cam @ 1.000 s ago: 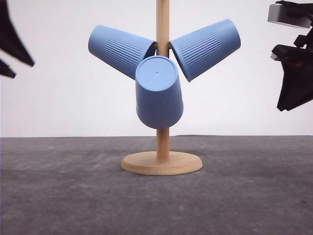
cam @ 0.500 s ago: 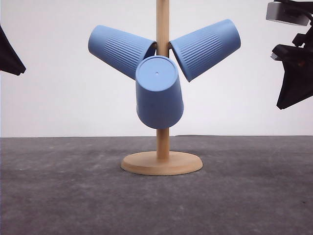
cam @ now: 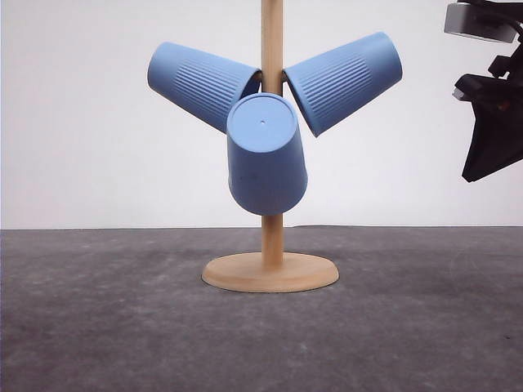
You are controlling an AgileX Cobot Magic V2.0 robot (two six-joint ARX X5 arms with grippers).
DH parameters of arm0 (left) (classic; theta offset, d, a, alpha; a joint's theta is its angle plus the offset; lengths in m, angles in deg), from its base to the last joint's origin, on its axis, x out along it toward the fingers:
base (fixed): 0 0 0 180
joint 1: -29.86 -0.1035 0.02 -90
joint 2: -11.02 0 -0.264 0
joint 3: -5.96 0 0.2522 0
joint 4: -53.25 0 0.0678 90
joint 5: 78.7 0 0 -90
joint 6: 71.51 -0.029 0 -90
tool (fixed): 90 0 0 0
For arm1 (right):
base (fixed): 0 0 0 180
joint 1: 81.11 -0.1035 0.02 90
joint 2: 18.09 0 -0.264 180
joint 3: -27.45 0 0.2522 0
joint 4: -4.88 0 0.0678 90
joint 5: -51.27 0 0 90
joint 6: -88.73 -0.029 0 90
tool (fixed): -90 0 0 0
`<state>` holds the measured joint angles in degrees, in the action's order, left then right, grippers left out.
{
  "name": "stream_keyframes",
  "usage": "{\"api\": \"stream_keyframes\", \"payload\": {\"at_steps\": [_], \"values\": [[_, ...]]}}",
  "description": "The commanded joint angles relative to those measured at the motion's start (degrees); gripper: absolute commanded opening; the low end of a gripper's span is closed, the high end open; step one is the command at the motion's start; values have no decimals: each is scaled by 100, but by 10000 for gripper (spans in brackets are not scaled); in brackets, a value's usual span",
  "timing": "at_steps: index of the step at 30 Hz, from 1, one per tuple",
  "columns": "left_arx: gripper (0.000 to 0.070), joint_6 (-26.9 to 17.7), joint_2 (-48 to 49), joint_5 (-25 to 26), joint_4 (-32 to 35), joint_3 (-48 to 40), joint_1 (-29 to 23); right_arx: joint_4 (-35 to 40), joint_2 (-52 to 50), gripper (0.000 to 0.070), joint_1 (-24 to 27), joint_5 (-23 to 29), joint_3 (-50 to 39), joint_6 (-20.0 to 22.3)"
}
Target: Place three cups
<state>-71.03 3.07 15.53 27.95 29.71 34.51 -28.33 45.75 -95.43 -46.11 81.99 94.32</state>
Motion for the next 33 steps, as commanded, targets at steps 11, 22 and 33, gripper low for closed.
{"api": "stream_keyframes", "payload": {"at_steps": [11, 22, 33], "values": [[0, -86, 781, 8, 232, -925, -282, 39, 44, 13, -15, -9, 92, 26], [0, -91, 768, 4, 222, -925, -278, 39, 44, 13, -15, -9, 92, 26], [0, -91, 768, 4, 224, -925, -278, 149, -678, 13, 84, 450, -450, 140]]}}
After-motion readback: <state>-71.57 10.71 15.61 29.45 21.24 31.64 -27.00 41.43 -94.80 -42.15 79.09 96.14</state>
